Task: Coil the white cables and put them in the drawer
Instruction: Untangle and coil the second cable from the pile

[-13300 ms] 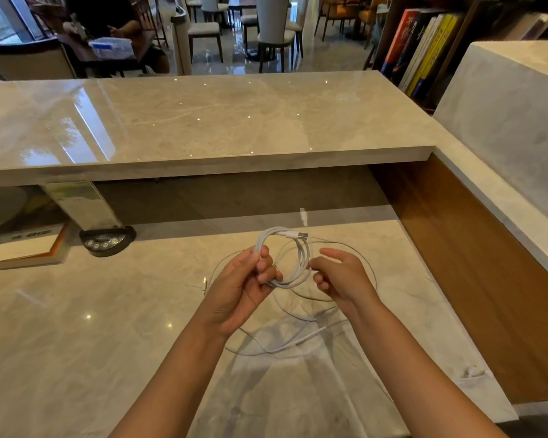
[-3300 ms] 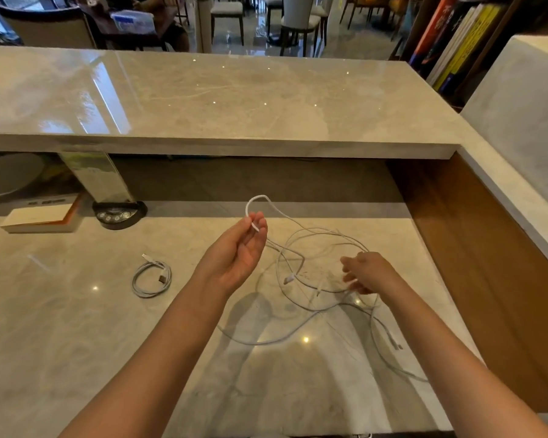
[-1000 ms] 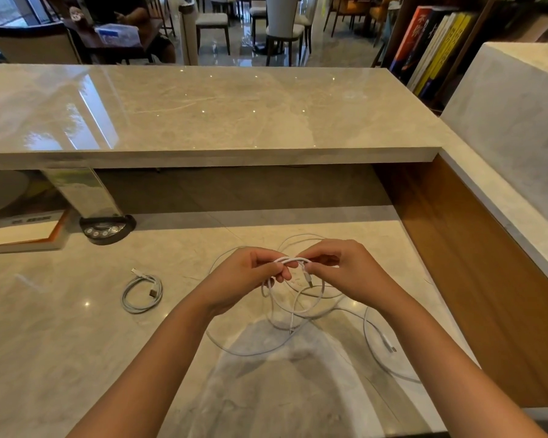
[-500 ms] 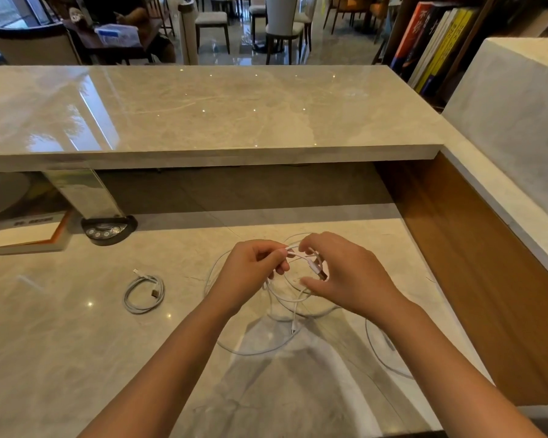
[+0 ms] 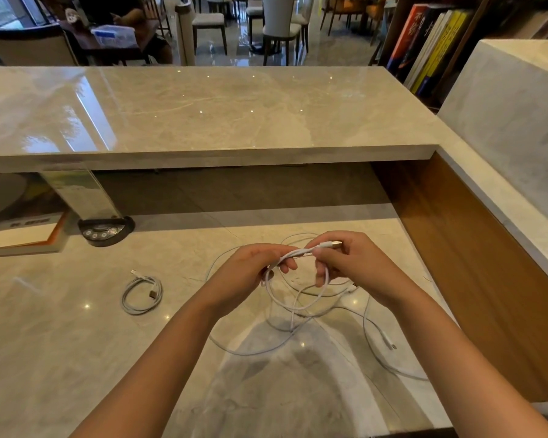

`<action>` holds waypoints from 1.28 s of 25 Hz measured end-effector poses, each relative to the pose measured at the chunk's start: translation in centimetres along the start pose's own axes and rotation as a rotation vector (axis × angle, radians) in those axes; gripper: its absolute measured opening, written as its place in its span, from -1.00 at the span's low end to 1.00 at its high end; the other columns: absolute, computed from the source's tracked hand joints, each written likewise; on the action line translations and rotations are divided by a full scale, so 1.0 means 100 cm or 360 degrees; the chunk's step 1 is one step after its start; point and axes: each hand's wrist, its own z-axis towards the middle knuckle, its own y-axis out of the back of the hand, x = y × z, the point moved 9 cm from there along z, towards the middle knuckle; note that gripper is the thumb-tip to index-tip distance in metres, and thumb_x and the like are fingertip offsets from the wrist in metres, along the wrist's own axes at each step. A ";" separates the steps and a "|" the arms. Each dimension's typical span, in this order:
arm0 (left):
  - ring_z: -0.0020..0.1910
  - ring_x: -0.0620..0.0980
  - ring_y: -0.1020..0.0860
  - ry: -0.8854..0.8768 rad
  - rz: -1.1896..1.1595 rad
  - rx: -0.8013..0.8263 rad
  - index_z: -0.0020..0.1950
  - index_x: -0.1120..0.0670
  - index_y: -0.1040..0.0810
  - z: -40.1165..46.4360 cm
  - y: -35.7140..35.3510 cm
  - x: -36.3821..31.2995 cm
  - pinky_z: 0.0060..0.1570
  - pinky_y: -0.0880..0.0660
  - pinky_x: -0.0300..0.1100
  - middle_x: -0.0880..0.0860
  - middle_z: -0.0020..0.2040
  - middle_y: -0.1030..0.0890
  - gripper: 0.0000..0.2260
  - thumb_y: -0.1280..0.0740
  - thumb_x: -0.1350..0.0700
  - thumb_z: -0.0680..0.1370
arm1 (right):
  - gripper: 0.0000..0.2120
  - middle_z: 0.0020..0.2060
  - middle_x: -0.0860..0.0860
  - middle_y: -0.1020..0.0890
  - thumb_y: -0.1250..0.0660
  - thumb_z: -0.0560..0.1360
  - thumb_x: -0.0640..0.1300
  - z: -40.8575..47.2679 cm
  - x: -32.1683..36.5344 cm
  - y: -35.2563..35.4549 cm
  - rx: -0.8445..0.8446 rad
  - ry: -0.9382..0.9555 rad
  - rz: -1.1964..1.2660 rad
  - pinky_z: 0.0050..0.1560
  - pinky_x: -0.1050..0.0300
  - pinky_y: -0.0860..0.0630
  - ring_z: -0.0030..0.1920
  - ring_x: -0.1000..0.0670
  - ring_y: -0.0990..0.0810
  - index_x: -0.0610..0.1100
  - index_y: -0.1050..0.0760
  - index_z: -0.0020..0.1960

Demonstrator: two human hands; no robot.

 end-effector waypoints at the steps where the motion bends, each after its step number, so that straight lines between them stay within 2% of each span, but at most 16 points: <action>1: -0.17 -0.01 -0.48 -0.0012 0.0019 0.0001 0.01 0.01 -0.67 0.001 -0.001 -0.001 -0.12 -0.39 -0.12 0.05 -0.18 -0.61 -0.64 -0.06 0.16 0.62 | -0.83 -0.40 -0.08 -0.57 -0.23 0.55 -0.20 0.000 -0.001 0.000 -0.0013 -0.0019 0.0038 -0.34 0.32 -0.51 -0.44 0.08 -0.55 -0.14 -0.61 -0.05; 3: -0.22 -0.07 -0.47 0.0014 0.0063 -0.0004 0.03 0.01 -0.65 0.003 -0.004 -0.002 -0.17 -0.40 -0.21 0.00 -0.19 -0.61 -0.65 -0.05 0.14 0.63 | -0.83 -0.43 -0.05 -0.51 -0.24 0.55 -0.17 0.001 0.000 0.005 -0.0091 0.0029 -0.0011 -0.41 0.35 -0.43 -0.48 0.15 -0.45 -0.08 -0.61 -0.07; 6: -0.34 -0.17 -0.43 0.0161 -0.0002 0.0063 0.01 0.06 -0.66 0.004 -0.006 0.003 -0.32 -0.36 -0.33 -0.12 -0.28 -0.62 -0.69 -0.10 0.13 0.62 | -0.89 -0.44 -0.04 -0.52 -0.28 0.52 -0.22 -0.001 0.007 0.014 -0.0248 0.0180 -0.0045 -0.43 0.32 -0.43 -0.50 0.13 -0.44 -0.09 -0.56 -0.10; 8: -0.39 -0.19 -0.40 0.0279 -0.0225 0.0206 -0.05 0.11 -0.66 0.002 -0.014 0.006 -0.35 -0.33 -0.33 -0.07 -0.30 -0.63 -0.71 -0.14 0.16 0.61 | -0.92 -0.41 -0.03 -0.57 -0.31 0.50 -0.24 -0.003 0.010 0.019 -0.0335 0.0240 -0.0019 -0.42 0.31 -0.46 -0.47 0.12 -0.47 -0.11 -0.56 -0.11; 10: -0.38 -0.17 -0.44 0.0299 -0.0435 0.0291 -0.12 0.15 -0.64 0.000 -0.022 0.005 -0.32 -0.38 -0.32 -0.02 -0.31 -0.62 -0.73 -0.15 0.21 0.60 | -0.92 -0.36 -0.02 -0.62 -0.32 0.49 -0.25 -0.002 0.010 0.024 -0.0380 0.0259 0.0088 -0.36 0.30 -0.49 -0.42 0.12 -0.51 -0.10 -0.55 -0.09; 12: -0.23 -0.09 -0.58 0.0187 -0.0622 0.0278 -0.14 0.17 -0.60 0.003 -0.026 -0.002 -0.13 -0.51 -0.27 0.03 -0.28 -0.64 -0.76 -0.15 0.24 0.59 | -0.89 -0.25 -0.01 -0.66 -0.30 0.51 -0.20 0.003 0.006 0.026 -0.0451 0.0241 0.0273 -0.21 0.28 -0.55 -0.31 0.11 -0.60 -0.07 -0.51 0.02; 14: -0.12 -0.03 -0.64 0.0064 -0.0885 0.0191 -0.13 0.19 -0.55 0.006 -0.024 -0.007 0.02 -0.55 -0.19 0.06 -0.25 -0.67 -0.78 -0.13 0.26 0.58 | -0.77 -0.03 -0.03 -0.67 -0.19 0.56 -0.03 0.007 -0.012 0.013 -0.0402 0.0092 0.0617 0.08 0.15 -0.55 -0.03 0.07 -0.65 0.01 -0.40 0.21; 16: -0.21 -0.04 -0.64 -0.0029 -0.1144 0.0081 -0.12 0.18 -0.52 0.008 -0.015 -0.010 -0.03 -0.58 -0.18 0.04 -0.31 -0.64 -0.79 -0.11 0.26 0.59 | -0.66 0.08 -0.07 -0.66 -0.04 0.58 0.10 0.006 -0.035 -0.022 -0.0128 -0.0089 0.0793 0.28 -0.01 -0.44 0.14 -0.01 -0.61 0.04 -0.40 0.26; 17: -0.27 -0.06 -0.63 -0.0058 -0.1228 0.0015 -0.11 0.18 -0.51 0.009 -0.008 -0.009 -0.09 -0.60 -0.19 0.03 -0.35 -0.62 -0.80 -0.11 0.25 0.59 | -0.63 0.05 -0.05 -0.67 0.00 0.58 0.12 0.001 -0.040 -0.041 0.0058 -0.0116 0.0709 0.30 0.01 -0.42 0.15 0.01 -0.60 0.03 -0.45 0.23; 19: -0.36 -0.08 -0.59 -0.0081 -0.1278 -0.0077 -0.09 0.19 -0.52 0.009 0.003 -0.005 -0.19 -0.60 -0.22 0.02 -0.40 -0.57 -0.82 -0.13 0.25 0.57 | -0.65 -0.10 0.02 -0.70 -0.04 0.61 0.03 -0.014 -0.045 -0.068 0.0390 -0.0085 0.0398 0.20 0.23 -0.45 0.06 0.10 -0.63 -0.07 -0.56 0.11; 21: -0.41 -0.12 -0.53 -0.0088 -0.1259 -0.0087 -0.09 0.19 -0.53 0.008 0.007 -0.003 -0.30 -0.56 -0.27 0.00 -0.41 -0.54 -0.86 -0.18 0.21 0.53 | -0.76 -0.29 0.02 -0.62 -0.18 0.59 -0.13 -0.022 -0.047 -0.073 0.0525 -0.0028 0.0134 0.00 0.38 -0.45 -0.17 0.15 -0.62 -0.17 -0.60 -0.06; 22: -0.44 -0.15 -0.49 -0.0099 -0.1273 -0.0086 -0.10 0.18 -0.53 0.008 0.009 -0.001 -0.36 -0.52 -0.31 -0.01 -0.41 -0.53 -0.87 -0.20 0.19 0.49 | -0.80 -0.34 0.02 -0.59 -0.23 0.56 -0.17 -0.023 -0.050 -0.070 0.0560 -0.0016 0.0021 -0.08 0.39 -0.43 -0.24 0.15 -0.59 -0.14 -0.60 -0.14; 25: -0.50 -0.20 -0.42 -0.0078 -0.1283 -0.0065 -0.17 0.13 -0.56 0.006 0.019 0.005 -0.46 -0.42 -0.37 -0.04 -0.42 -0.50 -0.86 -0.22 0.16 0.46 | -0.78 -0.36 0.06 -0.61 -0.32 0.51 -0.14 -0.018 -0.072 -0.037 0.0476 -0.0047 -0.0400 -0.14 0.30 -0.46 -0.27 0.12 -0.59 0.00 -0.55 -0.30; 27: -0.53 -0.20 -0.40 -0.0045 -0.1193 0.0020 -0.22 0.09 -0.56 0.003 0.019 0.009 -0.45 -0.41 -0.36 -0.06 -0.42 -0.48 -0.85 -0.23 0.14 0.48 | -0.76 -0.40 0.09 -0.60 -0.35 0.49 -0.07 -0.011 -0.089 -0.006 0.0358 -0.0194 -0.0494 -0.07 0.19 -0.52 -0.28 0.07 -0.59 -0.03 -0.52 -0.36; 29: -0.54 -0.21 -0.37 -0.0018 -0.1177 0.0180 -0.24 0.08 -0.55 -0.001 0.009 0.012 -0.44 -0.40 -0.36 -0.07 -0.42 -0.46 -0.91 -0.34 0.09 0.43 | -0.73 -0.44 0.03 -0.55 -0.39 0.46 -0.03 -0.002 -0.095 0.015 0.0325 -0.0337 -0.0497 -0.11 0.15 -0.52 -0.35 0.03 -0.53 -0.11 -0.50 -0.38; 32: -0.52 -0.21 -0.37 0.0064 -0.1112 0.0518 -0.23 0.09 -0.55 -0.006 -0.016 0.015 -0.43 -0.39 -0.36 -0.06 -0.41 -0.46 -0.83 -0.47 0.03 0.36 | -0.61 -0.50 -0.03 -0.37 -0.45 0.37 0.06 0.017 -0.091 0.027 0.0260 -0.0491 -0.0623 -0.27 0.10 -0.39 -0.42 0.00 -0.35 -0.15 -0.36 -0.41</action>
